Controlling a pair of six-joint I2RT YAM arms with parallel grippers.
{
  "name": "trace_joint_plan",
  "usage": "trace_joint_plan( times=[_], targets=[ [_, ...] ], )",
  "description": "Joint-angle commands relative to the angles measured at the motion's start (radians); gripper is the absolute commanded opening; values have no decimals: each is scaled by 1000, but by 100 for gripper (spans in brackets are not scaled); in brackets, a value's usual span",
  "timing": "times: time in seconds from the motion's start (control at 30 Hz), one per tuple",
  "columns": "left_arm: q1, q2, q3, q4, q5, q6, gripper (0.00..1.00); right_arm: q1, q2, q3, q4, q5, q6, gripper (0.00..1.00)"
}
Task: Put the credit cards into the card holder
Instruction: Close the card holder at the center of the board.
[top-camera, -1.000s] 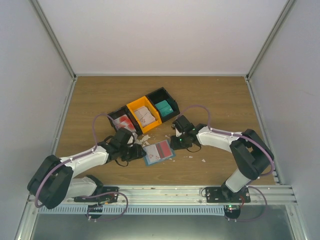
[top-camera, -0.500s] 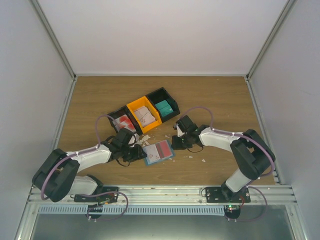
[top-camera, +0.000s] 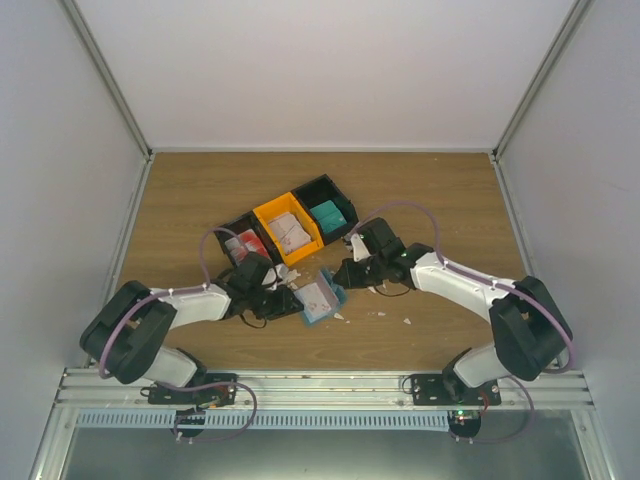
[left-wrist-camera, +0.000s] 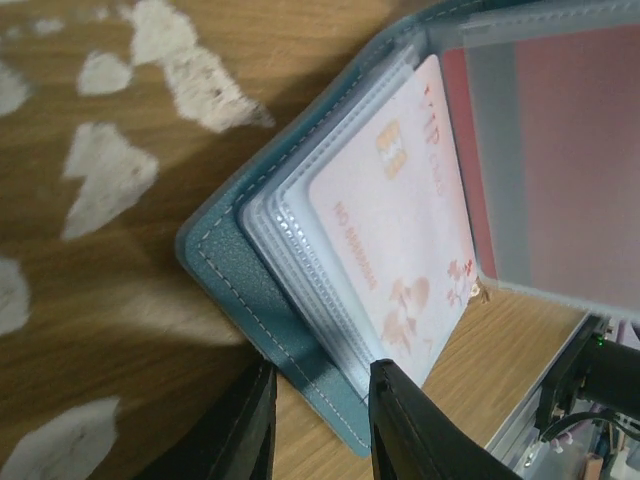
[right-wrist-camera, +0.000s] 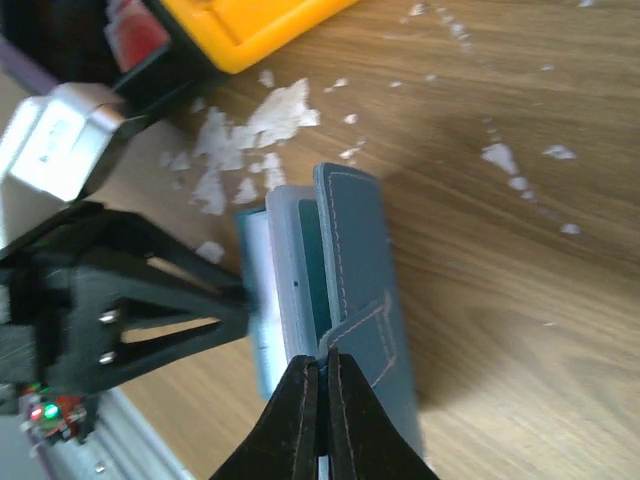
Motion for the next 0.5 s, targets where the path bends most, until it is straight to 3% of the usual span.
trace_joint_plan(
  times=[0.0,0.47],
  targets=[
    [-5,74,21,52,-13,38,29,7,-19,12,39,-139,28,1],
    [-7,129,26,114,-66,26,27,58,158,-46,316,-309,137,1]
  ],
)
